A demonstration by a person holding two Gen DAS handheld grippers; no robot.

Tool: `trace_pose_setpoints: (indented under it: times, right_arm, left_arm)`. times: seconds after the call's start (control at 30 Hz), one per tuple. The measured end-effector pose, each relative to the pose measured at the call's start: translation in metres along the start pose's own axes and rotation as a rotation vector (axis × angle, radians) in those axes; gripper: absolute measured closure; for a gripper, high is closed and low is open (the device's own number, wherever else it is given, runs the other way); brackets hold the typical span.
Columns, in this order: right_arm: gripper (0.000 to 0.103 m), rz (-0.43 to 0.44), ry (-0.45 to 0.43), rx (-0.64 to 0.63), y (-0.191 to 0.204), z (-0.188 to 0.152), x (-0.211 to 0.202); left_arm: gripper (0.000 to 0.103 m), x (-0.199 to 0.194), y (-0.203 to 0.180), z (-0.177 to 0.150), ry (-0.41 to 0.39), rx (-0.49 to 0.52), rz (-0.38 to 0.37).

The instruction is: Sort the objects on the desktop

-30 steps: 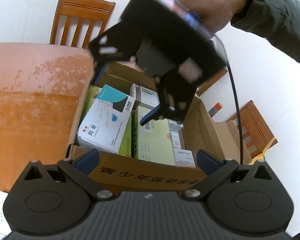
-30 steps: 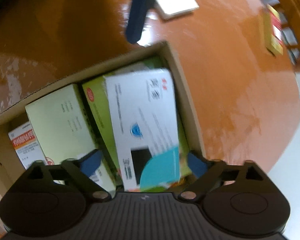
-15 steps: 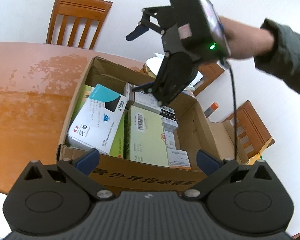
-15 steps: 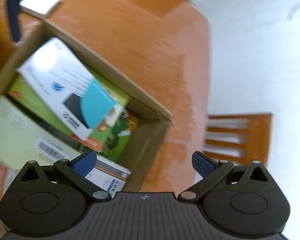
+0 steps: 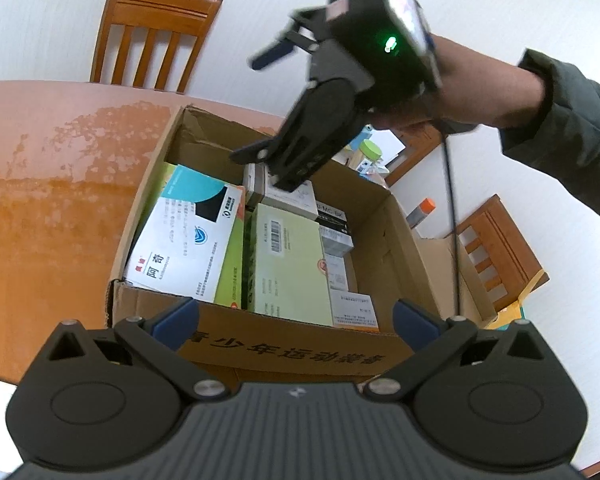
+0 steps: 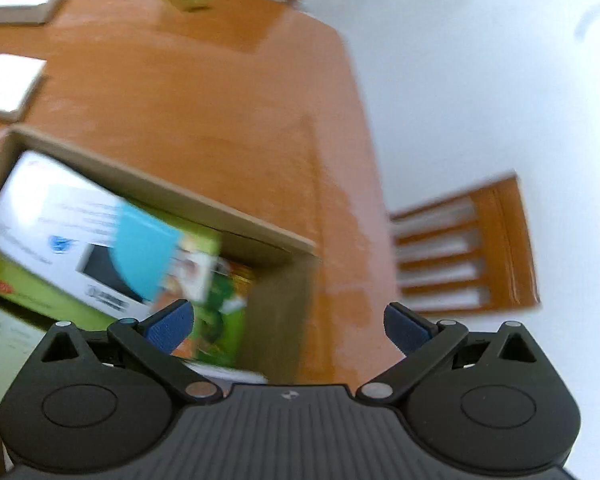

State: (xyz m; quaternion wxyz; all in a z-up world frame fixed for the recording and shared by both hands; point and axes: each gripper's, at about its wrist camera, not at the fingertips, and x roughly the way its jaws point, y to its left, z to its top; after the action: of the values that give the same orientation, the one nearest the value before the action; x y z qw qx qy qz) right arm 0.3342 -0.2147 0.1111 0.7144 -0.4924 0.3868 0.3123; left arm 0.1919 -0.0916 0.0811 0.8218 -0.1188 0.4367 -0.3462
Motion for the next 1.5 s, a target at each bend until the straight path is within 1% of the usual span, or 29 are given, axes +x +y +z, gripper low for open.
trace_pose_setpoints:
  times: [0.1, 0.13, 0.23, 0.33, 0.4, 0.47, 0.53, 0.6, 0.67, 0.73, 0.8, 0.83, 0.9, 0.97, 1.07, 1.13, 1.27, 1.4, 1.5]
  right_arm:
    - [0.0, 0.054, 0.037, 0.061, -0.001, -0.006, 0.0]
    - [0.0, 0.058, 0.044, 0.05, 0.004, -0.004, 0.004]
    - [0.0, 0.066, 0.025, 0.038, 0.014, 0.002, 0.005]
    - [0.0, 0.059, -0.002, 0.087, 0.013, 0.004, 0.01]
    - [0.0, 0.047, -0.011, 0.095, 0.011, 0.006, 0.006]
    - [0.0, 0.015, -0.016, 0.097, 0.009, 0.003, -0.004]
    - [0.0, -0.021, -0.006, 0.142, 0.002, -0.009, -0.014]
    - [0.0, -0.037, 0.014, 0.217, -0.001, -0.027, -0.028]
    - [0.0, -0.063, 0.079, 0.238, 0.008, -0.049, -0.031]
    - [0.0, -0.084, 0.144, 0.206, 0.025, -0.065, -0.026]
    - [0.0, -0.086, 0.197, 0.173, 0.044, -0.077, -0.019]
    - [0.0, -0.071, 0.212, 0.162, 0.051, -0.08, -0.015]
    - [0.0, -0.064, 0.196, 0.142, 0.064, -0.078, -0.01]
    - [0.0, -0.059, 0.185, 0.139, 0.07, -0.072, -0.004]
    - [0.0, -0.076, 0.156, 0.134, 0.075, -0.064, -0.003]
    - [0.0, -0.082, 0.158, 0.126, 0.077, -0.06, 0.0]
    - [0.0, -0.096, 0.171, 0.108, 0.084, -0.063, -0.001]
    - [0.0, -0.191, 0.162, 0.128, 0.083, -0.076, -0.033]
    - [0.0, -0.275, 0.106, 0.191, 0.076, -0.084, -0.072]
  left_arm:
    - [0.0, 0.0, 0.002, 0.0, 0.0, -0.017, -0.001]
    - [0.0, 0.0, 0.002, 0.0, 0.001, -0.017, -0.001]
    - [0.0, -0.001, 0.0, 0.0, 0.002, -0.009, -0.001]
    - [0.0, -0.001, -0.001, 0.001, 0.003, -0.01, -0.003]
    - [0.0, -0.003, -0.004, 0.001, 0.003, -0.003, 0.002]
    - [0.0, -0.006, -0.005, 0.0, -0.002, 0.001, 0.008]
    - [0.0, -0.011, -0.007, -0.001, -0.014, 0.003, 0.021]
    - [0.0, -0.016, -0.01, -0.001, -0.022, 0.0, 0.047]
    - [0.0, -0.02, -0.014, -0.003, -0.014, -0.003, 0.095]
    - [0.0, -0.024, -0.017, -0.006, -0.003, -0.012, 0.128]
    - [0.0, -0.029, -0.02, -0.009, 0.001, -0.014, 0.13]
    - [0.0, -0.032, -0.021, -0.01, 0.001, -0.011, 0.13]
    - [0.0, -0.039, -0.025, -0.011, -0.007, 0.0, 0.143]
    - [0.0, -0.046, -0.028, -0.012, -0.024, 0.004, 0.151]
    - [0.0, -0.06, -0.03, -0.011, -0.061, -0.001, 0.178]
    - [0.0, -0.069, -0.029, -0.01, -0.083, -0.014, 0.19]
    - [0.0, -0.092, -0.024, -0.004, -0.122, -0.059, 0.207]
    - [0.0, -0.122, -0.017, 0.006, -0.196, -0.116, 0.207]
    - [0.0, -0.149, -0.017, 0.013, -0.264, -0.141, 0.223]
